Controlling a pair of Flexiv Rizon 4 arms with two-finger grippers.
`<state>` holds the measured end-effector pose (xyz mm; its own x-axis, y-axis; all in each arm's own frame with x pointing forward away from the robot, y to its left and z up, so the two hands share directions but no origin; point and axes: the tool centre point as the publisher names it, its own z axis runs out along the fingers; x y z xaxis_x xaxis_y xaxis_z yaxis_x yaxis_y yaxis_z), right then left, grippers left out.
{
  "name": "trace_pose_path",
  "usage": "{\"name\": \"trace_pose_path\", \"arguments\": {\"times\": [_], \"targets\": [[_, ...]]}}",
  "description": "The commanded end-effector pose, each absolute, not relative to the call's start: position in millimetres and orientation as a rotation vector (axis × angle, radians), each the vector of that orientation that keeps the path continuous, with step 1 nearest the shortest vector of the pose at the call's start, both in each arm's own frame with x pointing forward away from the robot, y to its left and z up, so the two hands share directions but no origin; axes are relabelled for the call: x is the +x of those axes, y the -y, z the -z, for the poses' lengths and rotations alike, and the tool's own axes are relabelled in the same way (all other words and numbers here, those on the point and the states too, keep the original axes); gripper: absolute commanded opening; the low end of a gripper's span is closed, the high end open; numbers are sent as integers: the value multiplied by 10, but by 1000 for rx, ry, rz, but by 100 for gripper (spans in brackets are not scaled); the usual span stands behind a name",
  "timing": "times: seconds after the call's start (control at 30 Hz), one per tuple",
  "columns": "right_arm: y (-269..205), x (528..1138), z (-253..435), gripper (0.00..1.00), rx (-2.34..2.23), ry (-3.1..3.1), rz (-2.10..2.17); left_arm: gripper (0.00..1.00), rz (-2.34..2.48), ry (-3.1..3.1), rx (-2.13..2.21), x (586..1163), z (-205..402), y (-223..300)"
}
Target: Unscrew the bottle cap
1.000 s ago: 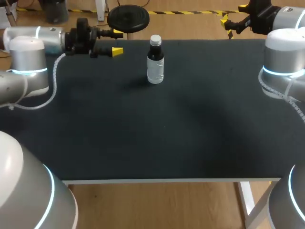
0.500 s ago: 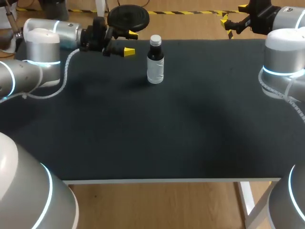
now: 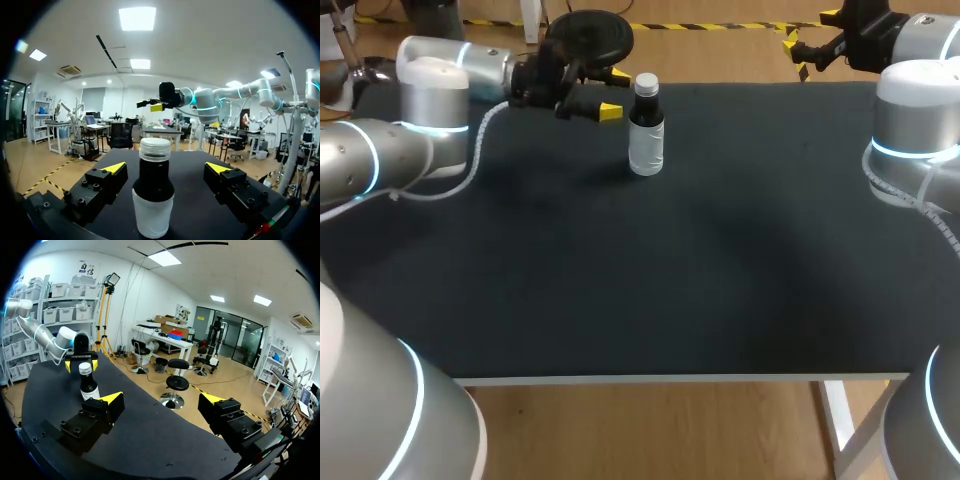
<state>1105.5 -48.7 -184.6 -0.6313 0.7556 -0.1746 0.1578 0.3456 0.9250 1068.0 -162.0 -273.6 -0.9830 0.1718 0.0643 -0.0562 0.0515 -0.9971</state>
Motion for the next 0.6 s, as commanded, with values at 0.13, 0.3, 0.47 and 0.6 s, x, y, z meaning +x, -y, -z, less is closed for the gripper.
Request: {"name": "trace_pose_path", "arguments": {"times": [0.13,0.3,0.47,0.6], "targets": [[492,11052,1846,100,794,-2012,-1289,100,-2009,2097,-200,10764,2819,1750],[492,11052,1846,100,794,-2012,-1289,100,-2001,2084,-208,10771,2841,1811],[492,11052,1846,100,794,-2012,-1289,100,-1995,2069,-254,10740,2835,1882],[492,11052,1846,100,794,-2012,-1289,100,-1979,2069,-270,10731,2843,1936]]}}
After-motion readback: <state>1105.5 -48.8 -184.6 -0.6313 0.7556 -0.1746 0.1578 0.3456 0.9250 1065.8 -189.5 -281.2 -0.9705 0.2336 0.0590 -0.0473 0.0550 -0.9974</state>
